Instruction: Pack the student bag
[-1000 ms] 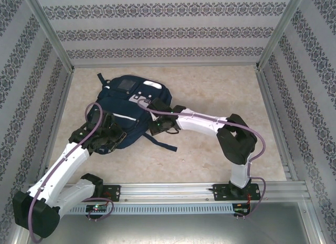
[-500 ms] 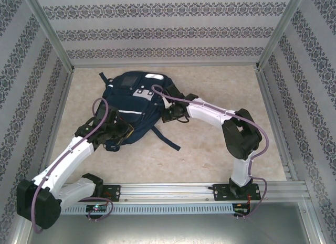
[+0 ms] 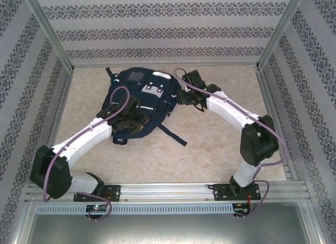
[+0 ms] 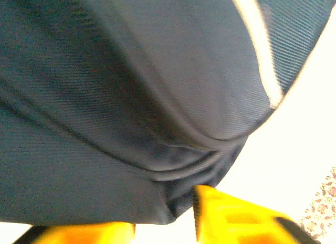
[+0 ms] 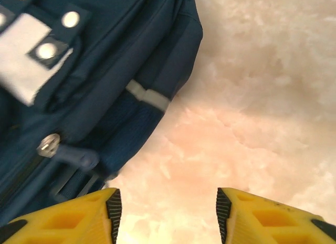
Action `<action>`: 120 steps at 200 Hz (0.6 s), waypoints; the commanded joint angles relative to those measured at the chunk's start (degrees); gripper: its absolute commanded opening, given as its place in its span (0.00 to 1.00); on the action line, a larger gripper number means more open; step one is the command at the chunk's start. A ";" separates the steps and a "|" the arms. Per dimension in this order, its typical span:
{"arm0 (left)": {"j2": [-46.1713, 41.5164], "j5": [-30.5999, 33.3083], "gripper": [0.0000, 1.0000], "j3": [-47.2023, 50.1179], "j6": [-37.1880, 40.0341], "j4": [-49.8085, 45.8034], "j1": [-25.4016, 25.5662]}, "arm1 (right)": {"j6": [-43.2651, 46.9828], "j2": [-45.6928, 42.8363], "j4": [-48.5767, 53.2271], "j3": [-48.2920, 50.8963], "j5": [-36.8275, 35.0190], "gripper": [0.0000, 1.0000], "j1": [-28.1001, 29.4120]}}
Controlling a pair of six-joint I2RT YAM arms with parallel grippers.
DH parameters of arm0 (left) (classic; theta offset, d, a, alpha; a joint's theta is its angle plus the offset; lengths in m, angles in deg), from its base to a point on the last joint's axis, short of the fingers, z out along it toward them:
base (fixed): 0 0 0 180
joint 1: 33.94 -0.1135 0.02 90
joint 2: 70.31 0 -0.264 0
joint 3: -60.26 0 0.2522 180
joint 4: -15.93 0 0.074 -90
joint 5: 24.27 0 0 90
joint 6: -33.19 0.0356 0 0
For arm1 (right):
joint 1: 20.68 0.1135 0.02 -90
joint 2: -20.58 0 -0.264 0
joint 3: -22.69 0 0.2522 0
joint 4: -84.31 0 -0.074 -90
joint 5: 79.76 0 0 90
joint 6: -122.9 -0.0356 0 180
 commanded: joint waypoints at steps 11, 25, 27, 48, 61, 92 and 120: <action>3.37 -1.55 0.68 -7.33 5.83 3.35 2.03 | -1.93 -8.15 -0.46 6.33 -3.88 0.58 -0.62; 5.34 -3.75 0.73 -9.27 7.53 4.02 2.81 | -2.87 -11.28 -1.37 9.36 -4.72 0.64 -1.21; 5.69 -4.08 0.74 -9.65 7.75 3.94 2.85 | -3.04 -11.77 -1.51 9.85 -4.84 0.66 -1.31; 6.50 -1.69 0.79 -14.53 12.65 -1.85 3.36 | -4.32 -16.41 -2.22 14.05 -6.38 0.81 -2.49; 4.82 2.55 0.90 -17.12 16.50 -6.74 3.22 | -4.35 -20.27 -3.51 17.41 -8.60 0.95 -2.91; -0.19 9.78 1.00 -21.91 26.73 -15.53 1.45 | -4.31 -29.10 -6.52 24.73 -10.98 0.98 -5.77; -3.49 20.16 1.00 -23.48 35.41 -22.59 -5.39 | -3.81 -34.09 -8.52 28.39 -12.17 0.98 -9.69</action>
